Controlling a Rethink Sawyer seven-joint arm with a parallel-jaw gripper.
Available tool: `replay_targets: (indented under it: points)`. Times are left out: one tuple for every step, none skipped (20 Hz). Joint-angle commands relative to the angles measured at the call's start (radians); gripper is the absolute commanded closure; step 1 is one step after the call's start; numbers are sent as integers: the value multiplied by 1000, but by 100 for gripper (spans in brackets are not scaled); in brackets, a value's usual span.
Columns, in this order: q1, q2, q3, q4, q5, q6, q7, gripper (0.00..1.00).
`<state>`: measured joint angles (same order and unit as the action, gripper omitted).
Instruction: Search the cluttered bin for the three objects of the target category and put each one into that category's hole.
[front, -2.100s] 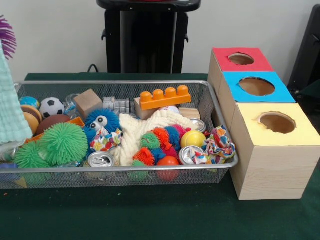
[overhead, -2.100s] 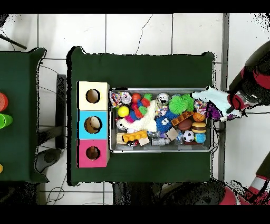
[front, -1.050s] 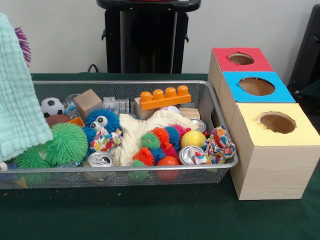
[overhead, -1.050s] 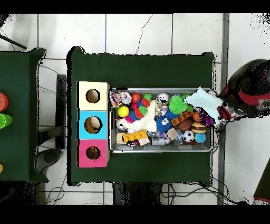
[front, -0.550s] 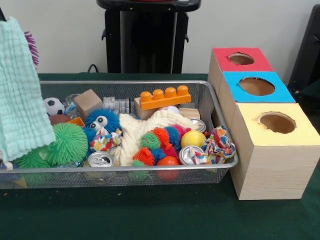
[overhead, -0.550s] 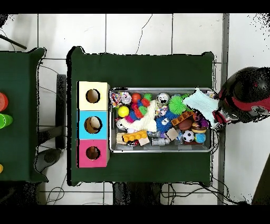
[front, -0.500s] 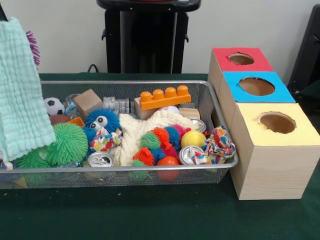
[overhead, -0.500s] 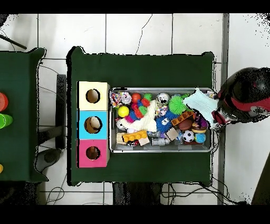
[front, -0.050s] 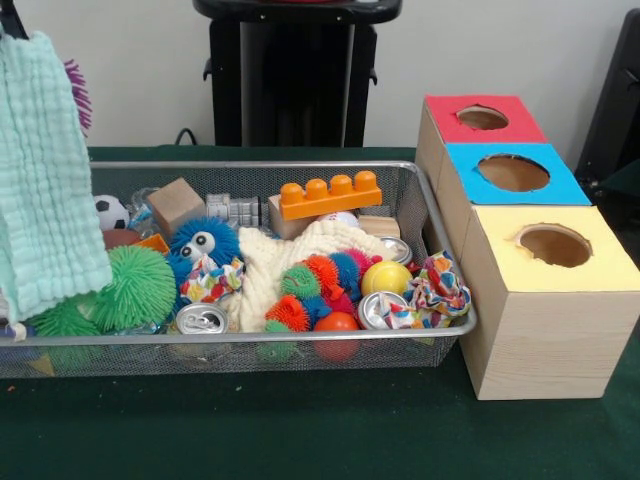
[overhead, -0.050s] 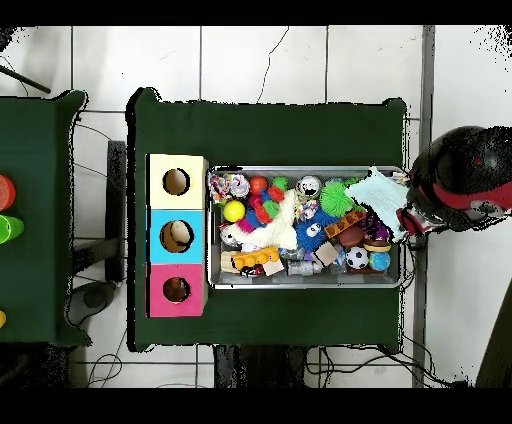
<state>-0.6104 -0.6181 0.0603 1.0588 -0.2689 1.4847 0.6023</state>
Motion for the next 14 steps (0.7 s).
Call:
replay_targets:
  points:
    - [23,-30,96,177,-31,-67,-118,100]
    - [21,-35,101,187,-26,-72,-112,100]
    - [21,-40,107,201,-16,-84,-101,100]
    - [25,-44,108,209,-15,-87,-93,100]
    - [29,-49,110,218,-15,-90,-86,100]
    - [33,-54,110,224,-16,-91,-80,100]
    - [40,-58,110,231,-15,-93,-71,100]
    - [44,-63,109,240,-13,-96,-67,100]
    - [50,-64,111,245,-10,-102,-58,100]
    - [53,-72,111,258,-6,-107,-53,100]
    - [57,-79,111,272,-2,-113,-48,100]
    - [60,-86,110,281,0,-117,-45,100]
    - [65,-92,110,296,3,-126,-39,100]
    - [71,-86,112,296,3,-130,-30,100]
